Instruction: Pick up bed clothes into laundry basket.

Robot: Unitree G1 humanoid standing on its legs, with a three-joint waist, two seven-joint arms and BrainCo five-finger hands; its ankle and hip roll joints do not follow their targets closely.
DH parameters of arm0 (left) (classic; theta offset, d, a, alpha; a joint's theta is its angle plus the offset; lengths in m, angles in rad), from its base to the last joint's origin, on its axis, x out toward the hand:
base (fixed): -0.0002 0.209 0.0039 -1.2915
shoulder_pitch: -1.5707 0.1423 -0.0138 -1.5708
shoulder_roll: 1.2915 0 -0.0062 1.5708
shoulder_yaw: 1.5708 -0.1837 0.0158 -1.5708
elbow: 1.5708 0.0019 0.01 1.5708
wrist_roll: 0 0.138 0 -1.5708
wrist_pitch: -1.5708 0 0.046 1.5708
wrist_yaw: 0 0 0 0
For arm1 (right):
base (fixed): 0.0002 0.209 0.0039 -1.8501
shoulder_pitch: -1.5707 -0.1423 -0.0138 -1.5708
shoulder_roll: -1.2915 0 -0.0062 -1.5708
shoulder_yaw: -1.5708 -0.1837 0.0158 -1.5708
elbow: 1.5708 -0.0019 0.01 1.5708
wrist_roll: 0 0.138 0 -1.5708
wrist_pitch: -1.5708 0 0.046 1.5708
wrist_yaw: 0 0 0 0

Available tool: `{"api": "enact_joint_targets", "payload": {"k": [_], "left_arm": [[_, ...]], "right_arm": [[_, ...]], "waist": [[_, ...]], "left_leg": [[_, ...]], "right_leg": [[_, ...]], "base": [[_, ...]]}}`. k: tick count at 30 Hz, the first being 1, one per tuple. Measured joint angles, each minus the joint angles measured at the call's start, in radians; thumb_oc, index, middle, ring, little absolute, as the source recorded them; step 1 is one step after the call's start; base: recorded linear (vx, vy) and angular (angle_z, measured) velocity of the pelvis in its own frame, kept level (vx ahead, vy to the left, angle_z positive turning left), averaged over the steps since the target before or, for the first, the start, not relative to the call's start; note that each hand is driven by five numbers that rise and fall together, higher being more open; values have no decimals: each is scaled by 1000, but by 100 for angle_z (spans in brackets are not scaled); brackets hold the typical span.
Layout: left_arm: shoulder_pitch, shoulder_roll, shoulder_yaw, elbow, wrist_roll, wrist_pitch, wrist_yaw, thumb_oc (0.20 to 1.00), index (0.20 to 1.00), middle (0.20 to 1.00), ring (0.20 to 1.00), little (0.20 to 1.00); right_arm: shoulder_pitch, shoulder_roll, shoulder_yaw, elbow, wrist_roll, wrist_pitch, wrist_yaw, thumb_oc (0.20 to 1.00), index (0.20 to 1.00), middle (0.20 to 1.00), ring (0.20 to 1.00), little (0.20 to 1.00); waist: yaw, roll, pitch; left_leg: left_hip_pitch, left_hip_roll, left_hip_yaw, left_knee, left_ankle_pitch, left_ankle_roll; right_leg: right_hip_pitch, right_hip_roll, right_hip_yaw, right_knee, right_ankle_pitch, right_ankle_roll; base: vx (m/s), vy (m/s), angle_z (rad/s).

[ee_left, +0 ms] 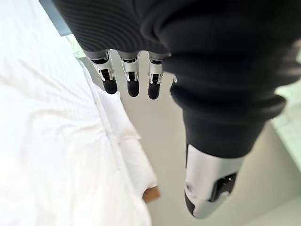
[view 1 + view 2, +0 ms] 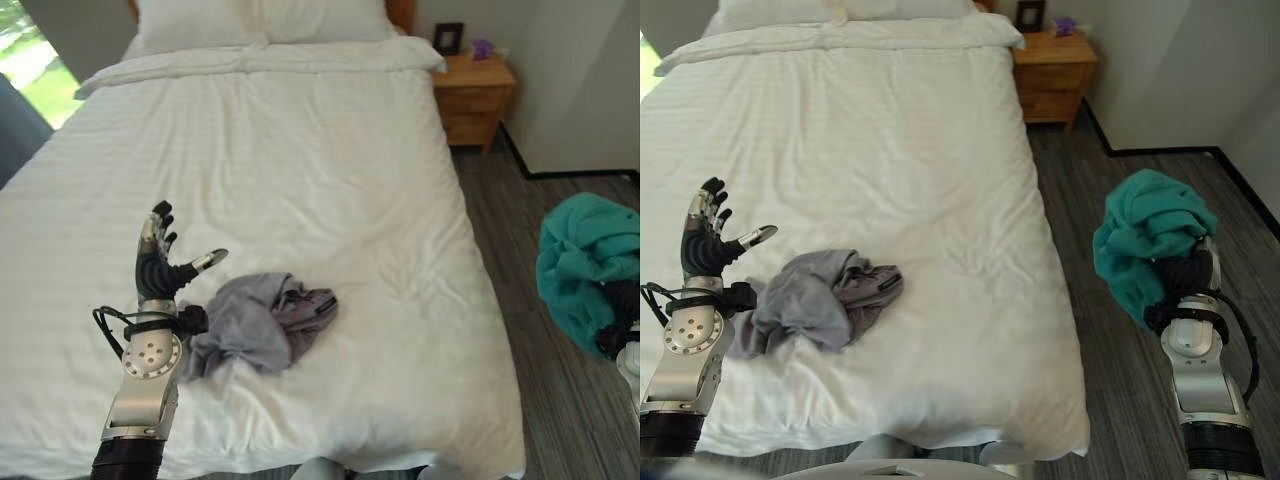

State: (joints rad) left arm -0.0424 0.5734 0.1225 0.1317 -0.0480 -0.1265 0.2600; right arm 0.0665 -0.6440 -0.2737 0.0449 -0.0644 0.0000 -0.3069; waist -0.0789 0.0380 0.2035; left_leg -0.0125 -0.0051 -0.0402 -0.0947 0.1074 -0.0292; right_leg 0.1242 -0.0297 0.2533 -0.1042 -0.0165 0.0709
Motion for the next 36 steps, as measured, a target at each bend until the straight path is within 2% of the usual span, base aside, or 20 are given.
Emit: {"api": "enact_joint_targets", "payload": {"k": [1, 3, 5, 9, 11, 14, 18, 26, 28, 29, 30, 31, 32, 36], "left_arm": [[-10, 10, -8, 93, 157, 40, 11, 1000, 1000, 1000, 1000, 1000], [-39, 19, -46, 210, 271, 82, 21, 1000, 1000, 1000, 1000, 1000], [-53, 17, -97, 290, 372, 128, 29, 1000, 1000, 1000, 1000, 1000], [-72, 15, -187, 446, 536, 178, 42, 1000, 1000, 1000, 1000, 1000], [-116, -4, -251, 626, 572, 188, 48, 1000, 1000, 1000, 1000, 1000], [-124, -51, -266, 744, 571, 205, 49, 1000, 1000, 1000, 1000, 1000], [-103, -64, -262, 745, 561, 201, 43, 1000, 1000, 1000, 1000, 1000], [234, -74, -163, 359, 481, 154, -51, 1000, 1000, 1000, 1000, 1000], [286, -78, -157, 368, 483, 140, -90, 859, 859, 859, 859, 859], [293, -78, -155, 382, 484, 136, -103, 736, 736, 736, 736, 736], [297, -77, -155, 390, 485, 134, -111, 545, 545, 545, 545, 545], [306, -76, -155, 402, 488, 128, -116, 304, 304, 304, 304, 304], [304, -76, -157, 428, 494, 125, -123, 200, 200, 200, 200, 200], [249, -87, -172, 551, 502, 121, -130, 200, 200, 200, 200, 200]], "right_arm": [[37, 0, -36, 0, 0, -12, -6, 200, 200, 200, 200, 200], [68, 0, -53, 6, -2, -11, -13, 200, 200, 200, 200, 200], [98, 1, -60, 10, -5, -10, -15, 200, 200, 200, 200, 200], [132, 32, -69, 20, -15, -7, -19, 200, 200, 200, 200, 200], [133, 40, -61, 29, -17, -7, -21, 200, 200, 200, 200, 200], [143, 52, -59, 38, -17, -6, -25, 200, 200, 200, 200, 200], [186, 52, -60, 53, -21, 13, -35, 200, 200, 200, 200, 200], [207, 52, -78, 131, -45, 66, -34, 200, 200, 200, 200, 200], [216, 54, -81, 151, -45, 72, -30, 200, 200, 200, 200, 200], [218, 55, -85, 162, -45, 82, -27, 200, 200, 200, 200, 200], [218, 55, -86, 171, -45, 90, -21, 200, 200, 200, 200, 200], [217, 55, -87, 173, -45, 95, -10, 200, 200, 200, 200, 200], [212, 55, -86, 175, -45, 95, -10, 200, 200, 200, 200, 200], [194, 54, -77, 216, -45, 95, -11, 200, 200, 200, 200, 200]], "waist": [[-27, 3, -2], [-37, 6, -4], [-76, 2, -6], [-102, -3, -12], [-113, 1, -32], [-110, 8, -50], [-115, 24, -67], [-91, 32, -76], [-54, 36, -75], [-47, 45, -78], [-46, 49, -80], [-41, 53, -83], [-41, 64, -87], [-39, 86, -86]], "left_leg": [[8, 0, 21, -5, -8, 11], [15, 1, 35, -5, -13, 19], [15, 2, 38, -5, -15, 20], [19, 10, 57, -5, -17, 20], [17, 14, 73, -6, -21, 15], [15, 21, 103, -6, -28, 13], [15, 23, 117, -6, -29, 13], [17, 23, 109, -6, -32, 13], [14, 23, 93, -6, -32, 19], [15, 22, 84, -6, -33, 16], [17, 22, 79, -6, -33, 15], [18, 22, 72, -6, -32, 15], [17, 22, 64, -6, -30, 12], [15, 25, 43, -5, -14, 7]], "right_leg": [[2, -3, 20, 1, 3, 4], [5, -4, 32, 1, 3, 4], [2, -4, 33, 3, 3, 6], [-2, 1, 47, 2, 3, 6], [-15, 2, 63, -2, -2, 16], [-29, 3, 85, -3, -2, 16], [-34, 1, 86, -3, 6, 20], [-30, 2, 74, -3, 6, 20], [-28, 4, 62, -3, 5, 19], [-18, 4, 52, -3, 4, 17], [-15, 4, 46, -3, 3, 16], [-13, 5, 38, -3, 3, 15], [-12, 6, 30, -3, 4, 13], [0, 13, 6, -3, 8, 7]], "base": [[119, 96, -56], [51, 65, -33], [42, 61, -6], [19, 43, -10], [-1, 63, -25], [-3, 26, -32], [-35, 18, -14], [-66, -24, 3], [-94, -38, 17], [-31, -36, 26], [-73, -39, 25], [-98, -46, 21], [-106, -43, 16], [-116, -55, 16]]}}
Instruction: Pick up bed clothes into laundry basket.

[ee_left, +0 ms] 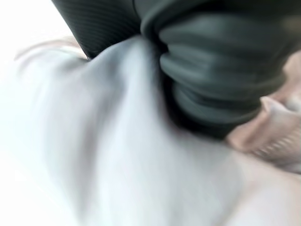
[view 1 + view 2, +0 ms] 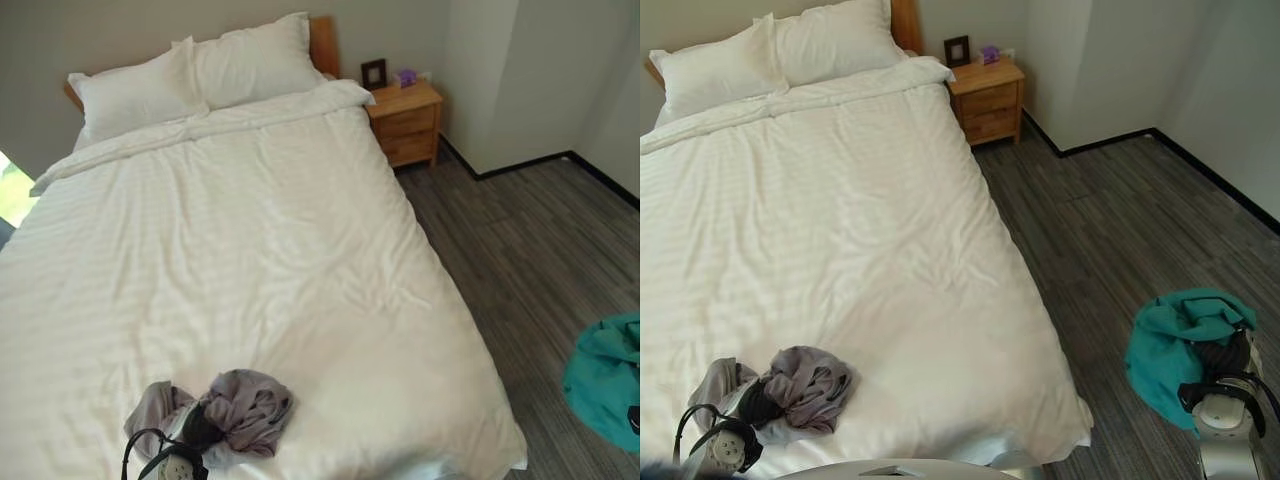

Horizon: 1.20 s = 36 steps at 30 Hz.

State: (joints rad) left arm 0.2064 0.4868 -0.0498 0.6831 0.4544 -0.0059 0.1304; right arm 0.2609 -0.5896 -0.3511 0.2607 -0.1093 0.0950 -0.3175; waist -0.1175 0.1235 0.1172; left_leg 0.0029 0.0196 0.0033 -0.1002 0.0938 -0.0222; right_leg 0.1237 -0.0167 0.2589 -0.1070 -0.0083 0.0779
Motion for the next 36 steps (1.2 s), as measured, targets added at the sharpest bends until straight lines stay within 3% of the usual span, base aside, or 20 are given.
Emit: {"api": "enact_joint_targets", "payload": {"k": [6, 8, 10, 12, 14, 16, 17, 18, 20, 23, 24, 26, 28, 29, 31, 32, 33, 34, 35, 36], "left_arm": [[-191, -21, -52, 226, 67, 5, 44, 200, 200, 200, 200, 200], [-163, -21, -45, 172, 67, 17, 51, 200, 200, 200, 200, 200], [-79, 0, -4, -58, 15, 33, 42, 200, 200, 200, 200, 200], [3, 31, 67, -385, -80, 33, 37, 200, 200, 200, 200, 200], [-28, 41, 95, -524, -149, -17, 54, 200, 200, 200, 200, 200], [-76, 62, 121, -619, -219, -18, 60, 200, 200, 200, 200, 200], [-117, 80, 138, -657, -253, -34, 60, 200, 200, 200, 200, 200], [-155, 85, 152, -695, -291, -40, 62, 200, 200, 200, 200, 200], [-218, 85, 185, -764, -363, -75, 88, 200, 200, 200, 200, 200], [-330, 89, 192, -796, -413, -108, 121, 200, 200, 200, 200, 200], [-357, 93, 196, -844, -414, -126, 147, 200, 200, 200, 200, 200], [-363, 85, 168, -880, -415, -141, 162, 200, 200, 200, 200, 200], [-361, 69, 114, -935, -437, -144, 171, 200, 200, 200, 200, 200], [-369, 61, 73, -941, -438, -148, 163, 200, 200, 200, 200, 200], [-412, 19, 15, -941, -442, -147, 172, 200, 200, 200, 200, 200], [-449, 16, -22, -937, -441, -146, 169, 200, 200, 200, 200, 200], [-487, 38, -66, -930, -437, -146, 161, 200, 200, 200, 200, 200], [-521, 45, -103, -898, -430, -149, 148, 200, 200, 200, 200, 200], [-527, 17, -117, -858, -430, -147, 139, 200, 200, 200, 200, 200], [-516, -19, -134, -827, -430, -143, 141, 200, 200, 200, 200, 200]], "right_arm": [[-11, -1, 54, 25, -1, -32, -1, 200, 200, 200, 200, 200], [-12, -3, 51, 25, -9, -37, -3, 200, 200, 200, 200, 200], [-15, -3, 46, 23, -11, -42, -4, 200, 200, 200, 200, 200], [-6, -1, 37, 22, -10, -42, -8, 200, 200, 200, 200, 200], [-6, -3, 34, 22, -10, -41, -12, 200, 200, 200, 200, 200], [-67, 21, 43, 19, -10, -42, -14, 200, 200, 200, 200, 200], [-112, 44, 44, 10, -10, -41, -16, 200, 200, 200, 200, 200], [-125, 49, 42, -28, -10, -42, -17, 200, 200, 200, 200, 200], [-164, 44, 33, -94, -11, -52, -24, 200, 200, 200, 200, 200], [-228, 39, 38, -100, -12, -58, -23, 200, 200, 200, 200, 200], [-229, 45, 41, -108, -17, -72, -24, 200, 200, 200, 200, 200], [-157, 55, 34, -115, -45, -73, -23, 200, 200, 200, 200, 200], [-132, 89, 48, -155, -51, -72, -23, 200, 200, 200, 200, 200], [-111, 107, 50, -180, -55, -70, -21, 200, 200, 200, 200, 200], [-90, 171, 74, -270, -89, -89, -25, 200, 200, 200, 200, 200], [-108, 165, 99, -277, -89, -87, -26, 200, 200, 200, 200, 200], [-143, 156, 133, -260, -93, -86, -26, 200, 200, 200, 200, 200], [-166, 167, 155, -234, -113, -85, -28, 200, 200, 200, 200, 200], [-178, 176, 173, -226, -133, -78, -28, 200, 200, 200, 200, 200], [-175, 170, 182, -249, -153, -79, -28, 200, 200, 200, 200, 200]], "waist": [[13, 8, 0], [15, 7, 1], [25, -3, 28], [42, -36, 82], [55, -43, 119], [63, -109, 157], [65, -146, 173], [64, -177, 178], [50, -182, 176], [32, -177, 176], [36, -169, 165], [12, -214, 135], [-1, -201, 121], [-22, -216, 109], [-50, -250, 87], [-68, -241, 87], [-78, -228, 94], [-83, -221, 96], [-65, -203, 101], [-51, -158, 109]], "left_leg": [[0, 14, -41, 0, 11, -26], [2, 18, -45, 0, 13, -28], [9, 23, -46, 0, 16, -33], [-5, 27, -48, 25, 22, -48], [-15, 33, -48, 40, 21, -49], [-36, 24, -21, 93, -18, -82], [-42, -1, -41, 180, -32, -102], [-39, -18, -95, 275, -75, -150], [40, -18, -240, 319, -163, -184], [132, 4, -290, 227, -226, -122], [144, -2, -278, 183, -251, -39], [149, -43, -250, 158, -230, -12], [143, -45, -205, 124, -204, 17], [152, -62, -156, 113, -198, 18], [88, -110, -71, 188, -231, 44], [-4, -110, -60, 279, -259, 67], [-66, -86, -32, 329, -270, 91], [-91, -49, 29, 346, -270, 95], [-74, -8, 109, 331, -267, 90], [-42, 33, 179, 306, -257, 84]], "right_leg": [[11, 19, -38, 0, 2, -5], [20, 23, -44, -1, 2, -6], [20, 29, -43, 0, 5, -12], [26, 32, -65, 0, 13, -28], [32, 39, -94, 8, 21, -37], [18, 3, -103, 8, 42, -52], [18, -35, -100, 8, 49, -48], [13, -61, -95, 9, 54, -44], [-8, -71, -66, 32, 58, -31], [-19, -67, -14, 58, 53, 3], [-40, -61, 3, 65, 46, 48], [-56, -102, 1, 47, 77, 67], [-113, -106, 22, 80, 123, 104], [-139, -100, 26, 74, 144, 98], [-212, -114, 38, 81, 173, 130], [-273, -97, 41, 82, 250, 169], [-328, -66, 12, 53, 351, 139], [-339, -56, -124, 62, 350, 127], [-353, -41, -337, 197, 193, 55], [-333, -42, -456, 338, 70, -1]], "base": [[-112, -64, 18], [-108, -68, 10], [-179, -66, 0], [-189, -28, 29], [-238, -12, 42], [-152, 28, 0], [-135, 93, -7], [-88, 124, -11], [-24, 188, -25], [-17, 182, -44], [-72, 259, -61], [-77, 285, -39], [-145, 182, -66], [-354, 217, -122], [-428, 169, -143], [-384, 200, -157], [-356, 192, -151], [-292, 141, -184], [-295, 85, -207], [-254, 47, -208]]}}
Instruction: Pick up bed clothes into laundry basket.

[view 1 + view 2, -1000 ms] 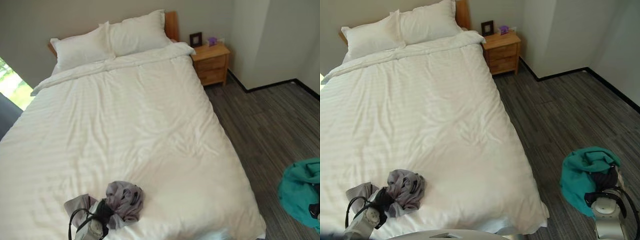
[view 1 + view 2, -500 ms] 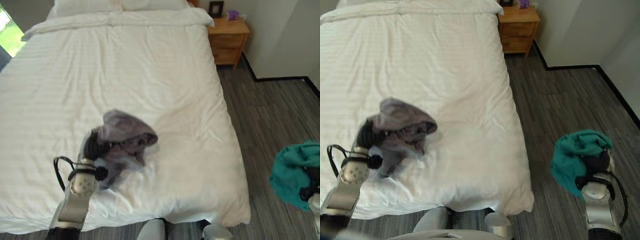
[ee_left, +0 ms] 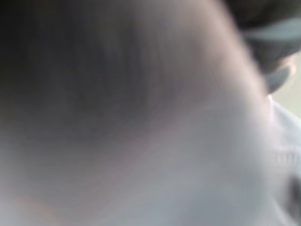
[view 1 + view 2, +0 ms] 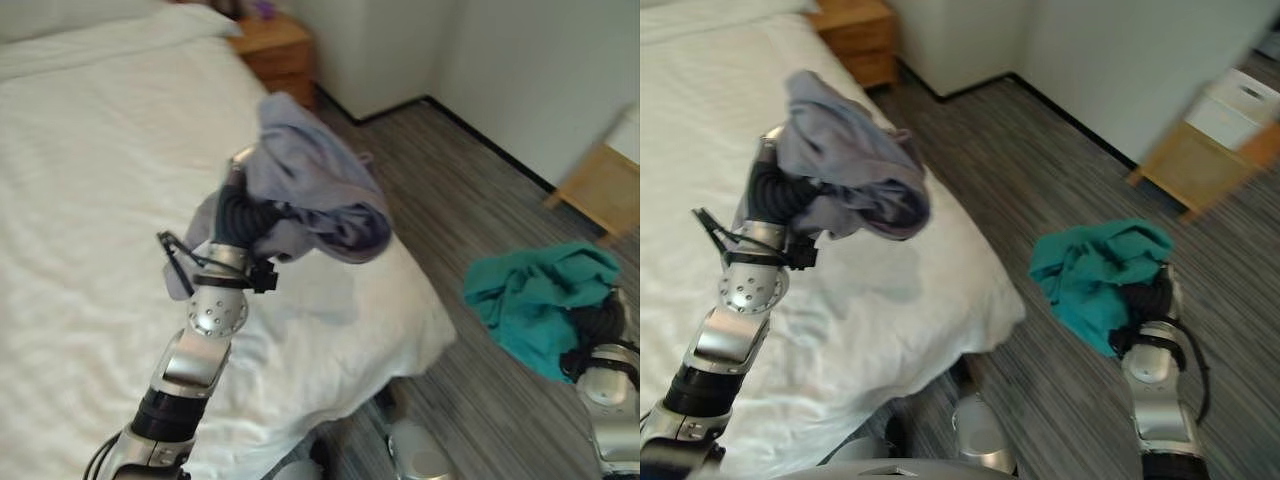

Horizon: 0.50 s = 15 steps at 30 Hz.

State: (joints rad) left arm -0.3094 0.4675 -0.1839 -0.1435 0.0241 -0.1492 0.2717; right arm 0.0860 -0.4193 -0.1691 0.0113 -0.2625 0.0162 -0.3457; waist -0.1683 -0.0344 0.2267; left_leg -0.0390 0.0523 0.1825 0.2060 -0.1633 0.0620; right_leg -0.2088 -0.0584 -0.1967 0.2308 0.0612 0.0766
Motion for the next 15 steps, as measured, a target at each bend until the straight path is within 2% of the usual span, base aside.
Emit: {"api": "enact_joint_targets", "payload": {"k": [1, 2, 3, 4, 5, 6, 7, 8, 9, 10, 12, 13, 14, 15], "left_arm": [[-1, -18, -19, 19, 0, 1, 1, 200, 200, 200, 200, 200], [-10, -41, -48, 40, 0, 1, 0, 200, 200, 200, 200, 200], [-15, -51, -84, 42, -1, 6, 0, 200, 200, 200, 200, 200], [-19, -47, -106, 42, -1, 6, -2, 200, 200, 200, 200, 200], [-21, -26, -137, 42, 0, 7, -10, 200, 200, 200, 200, 200], [-22, -13, -138, 41, 0, 9, -14, 200, 200, 200, 200, 200], [-16, -4, -139, 42, 0, 9, -13, 200, 200, 200, 200, 200], [2, 3, -139, 42, 0, 13, -13, 200, 200, 200, 200, 200], [8, 17, -138, 44, 1, 20, -15, 200, 200, 200, 200, 200], [34, -14, -131, 48, 1, 28, -16, 200, 200, 200, 200, 200], [72, -27, -121, 49, 8, 27, -18, 200, 200, 200, 200, 200], [107, -43, -111, 56, 19, 24, -16, 200, 200, 200, 200, 200], [131, -55, -105, 79, 21, 23, -16, 200, 200, 200, 200, 200], [148, -56, -103, 104, 22, 29, -17, 200, 200, 200, 200, 200]], "right_arm": [[2, -19, 6, -16, -15, -7, -1, 200, 200, 200, 200, 200], [4, -53, 14, -26, -25, -16, -1, 200, 200, 200, 200, 200], [-3, -77, 27, -30, -48, -16, -1, 200, 200, 200, 200, 200], [-4, -77, 28, -38, -55, -16, -1, 200, 200, 200, 200, 200], [-10, -75, 32, -49, -59, -20, -1, 200, 200, 200, 200, 200], [-1, -70, 33, -51, -68, -22, -1, 200, 200, 200, 200, 200], [0, -70, 39, -45, -78, -20, 0, 200, 200, 200, 200, 200], [-10, -76, 50, -38, -84, -17, 2, 200, 200, 200, 200, 200], [-24, -82, 59, -39, -86, -18, 3, 200, 200, 200, 200, 200], [-3, -125, 68, -7, -86, -15, 3, 200, 200, 200, 200, 200], [17, -152, 74, 31, -86, -11, 5, 200, 200, 200, 200, 200], [34, -152, 70, 47, -86, -5, 12, 200, 200, 200, 200, 200], [48, -146, 69, 47, -85, 0, 18, 200, 200, 200, 200, 200], [44, -160, 85, 46, -85, -1, 29, 200, 200, 200, 200, 200]], "waist": [[6, 33, 9], [0, 64, 10], [11, 78, 10], [18, 75, 9], [37, 59, 4], [28, 31, 2], [27, 16, 4], [44, 24, 0], [61, 32, -10], [-18, 70, -36], [-19, 94, -51], [-9, 104, -58], [30, 99, -57], [47, 98, -55]], "left_leg": [[21, 18, 28, -21, 9, 4], [33, 37, 72, -40, 20, 4], [49, 55, 129, -54, 29, -8], [55, 63, 172, -56, 33, -13], [65, 70, 224, -63, 40, -27], [76, 65, 232, -66, 45, -53], [92, 67, 249, -70, 51, -64], [116, 83, 234, -90, 52, -67], [135, 98, 230, -136, 62, -124], [162, 126, 217, -209, 111, -180], [189, 156, 227, -237, 126, -199], [197, 189, 254, -208, 126, -226], [207, 207, 285, -160, 127, -224], [182, 229, 243, -74, 128, -223]], "right_leg": [[33, -15, -26, 71, -57, 19], [67, -50, -23, 147, -111, 60], [116, -117, -15, 180, -144, 102], [147, -156, -21, 136, -148, 109], [183, -218, -32, 7, -114, 107], [210, -236, -27, -59, 11, 96], [216, -224, -31, -76, -12, 130], [199, -190, -40, -105, -15, 132], [211, -164, -55, -170, -28, 97], [218, -96, -65, -249, -5, 73], [224, -46, -43, -296, 6, 54], [221, -17, -15, -309, -6, 35], [231, 2, 19, -328, 11, 13], [230, 17, 24, -330, 16, -2]], "base": [[-233, 14, -176], [-180, -60, -176], [-103, -93, -166], [-12, -130, -216], [47, -103, -157], [38, -125, -149], [-8, -93, -129], [38, -191, -188], [98, -320, -187], [219, -510, -138], [153, -330, -76], [59, -221, -106], [124, -329, -121], [146, -370, -115]]}}
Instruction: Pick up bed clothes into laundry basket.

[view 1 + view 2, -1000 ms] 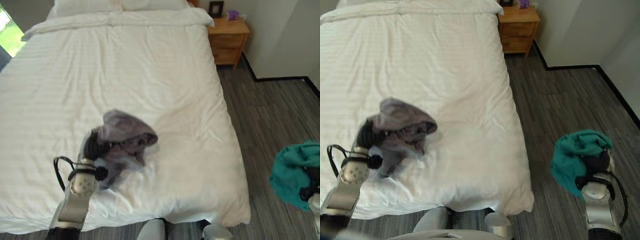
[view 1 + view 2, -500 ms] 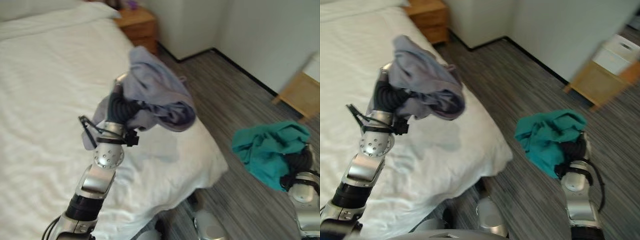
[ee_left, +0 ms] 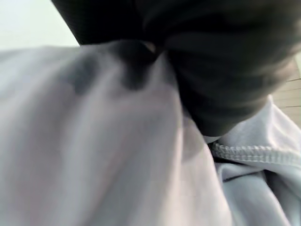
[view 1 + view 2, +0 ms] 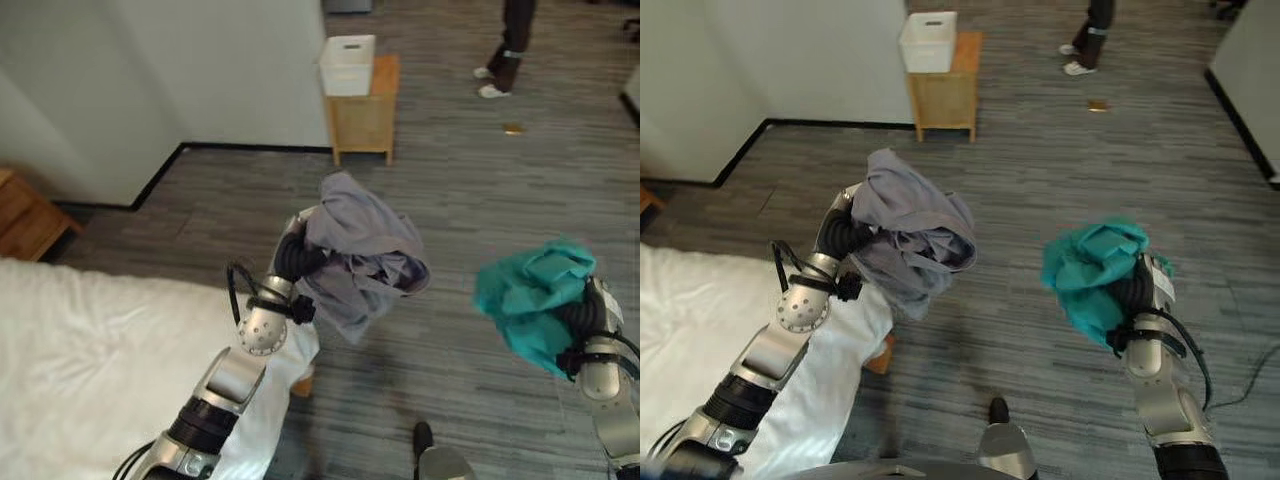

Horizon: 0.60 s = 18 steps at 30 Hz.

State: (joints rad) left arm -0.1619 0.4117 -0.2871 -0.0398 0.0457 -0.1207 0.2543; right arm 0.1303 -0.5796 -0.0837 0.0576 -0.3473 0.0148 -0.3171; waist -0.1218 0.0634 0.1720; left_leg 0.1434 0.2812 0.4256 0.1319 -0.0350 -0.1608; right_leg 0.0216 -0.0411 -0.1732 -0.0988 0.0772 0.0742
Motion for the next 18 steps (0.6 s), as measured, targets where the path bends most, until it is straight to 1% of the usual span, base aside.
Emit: {"api": "enact_joint_targets", "payload": {"k": [1, 2, 3, 4, 5, 6, 7, 8, 9, 10, 11, 12, 13, 14, 15, 16, 17, 18], "left_arm": [[7, 2, 5, 27, 1, 5, -1, 200, 200, 200, 200, 200], [24, -8, 18, 37, 0, 11, -1, 200, 200, 200, 200, 200], [45, -23, 29, 37, -2, 14, 0, 200, 200, 200, 200, 200], [64, -30, 27, 43, -3, 16, 0, 200, 200, 200, 200, 200], [79, -29, 28, 45, -5, 17, -1, 200, 200, 200, 200, 200], [91, -28, 27, 51, -5, 17, -5, 200, 200, 200, 200, 200], [106, -29, 27, 51, -7, 16, -15, 200, 200, 200, 200, 200], [130, -30, 24, 44, -7, 16, -26, 200, 200, 200, 200, 200], [171, -34, 23, 30, -7, 15, -34, 200, 200, 200, 200, 200], [193, -36, 20, 33, -9, 16, -44, 200, 200, 200, 200, 200], [195, -35, 21, 36, -26, 18, -47, 200, 200, 200, 200, 200], [195, -43, 30, 36, -35, 17, -48, 200, 200, 200, 200, 200], [191, -45, 34, 36, -43, 17, -49, 200, 200, 200, 200, 200], [178, -46, 44, 52, -43, 15, -66, 200, 200, 200, 200, 200], [173, -46, 52, 60, -43, 16, -69, 200, 200, 200, 200, 200], [170, -46, 61, 60, -43, 17, -70, 200, 200, 200, 200, 200], [169, -45, 64, 59, -43, 16, -69, 200, 200, 200, 200, 200], [168, -46, 66, 59, -43, 16, -69, 200, 200, 200, 200, 200]], "right_arm": [[-7, -10, 15, -2, 1, -1, 5, 200, 200, 200, 200, 200], [-15, -21, 17, -4, 1, -3, 14, 200, 200, 200, 200, 200], [-24, -33, 18, -5, 2, -3, 20, 200, 200, 200, 200, 200], [-31, -49, 25, -9, 3, -4, 23, 200, 200, 200, 200, 200], [-52, -59, 43, -6, 3, -4, 24, 200, 200, 200, 200, 200], [-87, -60, 61, -3, 4, -4, 26, 200, 200, 200, 200, 200], [-112, -59, 72, -8, 4, -8, 33, 200, 200, 200, 200, 200], [-119, -59, 75, -19, 4, -10, 41, 200, 200, 200, 200, 200], [-117, -59, 75, -30, 4, -13, 45, 200, 200, 200, 200, 200], [-106, -59, 74, -40, 5, -15, 46, 200, 200, 200, 200, 200], [-103, -59, 81, -41, 10, -15, 49, 200, 200, 200, 200, 200], [-103, -61, 81, -43, 13, -18, 59, 200, 200, 200, 200, 200], [-107, -65, 84, -40, 15, -19, 65, 200, 200, 200, 200, 200], [-115, -66, 102, -20, 26, -19, 71, 200, 200, 200, 200, 200], [-118, -66, 114, -6, 32, -19, 80, 200, 200, 200, 200, 200], [-112, -66, 124, -3, 33, -17, 85, 200, 200, 200, 200, 200], [-106, -67, 133, -4, 33, -17, 87, 200, 200, 200, 200, 200], [-108, -71, 137, -7, 32, -17, 87, 200, 200, 200, 200, 200]], "waist": [[12, -10, 6], [35, -14, 14], [55, -33, 26], [81, -57, 41], [96, -68, 49], [105, -93, 62], [117, -125, 83], [128, -147, 96], [141, -138, 97], [161, -94, 91], [159, -81, 94], [162, -58, 103], [170, -25, 107], [188, 27, 109], [198, 50, 114], [206, 54, 120], [214, 49, 124], [217, 49, 124]], "left_leg": [[-64, 24, -95, 138, 0, -1], [-162, 49, -223, 331, 31, -7], [-247, 30, -368, 488, 124, 5], [-332, -17, -506, 631, 271, -7], [-392, -55, -554, 740, 272, -6], [-459, -102, -579, 875, 257, -3], [-513, -196, -594, 943, 197, 3], [-544, -286, -609, 957, 123, 7], [-571, -357, -605, 947, 80, 12], [-602, -375, -559, 888, 60, 13], [-618, -378, -510, 766, 57, 21], [-613, -385, -473, 600, 55, 25], [-614, -381, -431, 428, 64, 38], [-565, -352, -355, 6, 84, 66], [-531, -340, -332, -155, 88, 72], [-505, -336, -308, -222, 92, 76], [-512, -337, -295, -225, 98, 83], [-508, -334, -278, -225, 107, 97]], "right_leg": [[-2, 7, 16, 8, -4, -23], [-11, 24, 36, 27, -7, -56], [-19, 28, 72, 53, -7, -103], [-21, 23, 95, 78, -22, -130], [-16, 18, 113, 90, -30, -139], [-11, 0, 140, 100, -36, -153], [-4, -12, 170, 101, -46, -139], [0, -24, 199, 100, -45, -121], [2, -20, 219, 96, -50, -116], [19, 8, 220, 79, -60, -123], [17, 24, 202, 80, -62, -129], [20, 47, 203, 79, -68, -138], [27, 76, 200, 67, -69, -142], [47, 127, 188, 42, -78, -140], [76, 150, 189, 27, -87, -147], [107, 156, 182, 18, -78, -158], [134, 153, 186, 9, -91, -152], [156, 146, 194, -1, -130, -140]], "base": [[160, -324, -88], [137, -296, -82], [131, -232, -89], [140, -172, -77], [195, -120, -73], [219, -99, -61], [157, -69, -65], [230, -87, -63], [234, -57, -72], [353, -58, -54], [336, 16, -33], [447, 30, -16], [625, 42, -27], [481, 19, -28], [438, 33, -18], [327, 51, -8], [463, 79, 3], [504, 111, 13]]}}
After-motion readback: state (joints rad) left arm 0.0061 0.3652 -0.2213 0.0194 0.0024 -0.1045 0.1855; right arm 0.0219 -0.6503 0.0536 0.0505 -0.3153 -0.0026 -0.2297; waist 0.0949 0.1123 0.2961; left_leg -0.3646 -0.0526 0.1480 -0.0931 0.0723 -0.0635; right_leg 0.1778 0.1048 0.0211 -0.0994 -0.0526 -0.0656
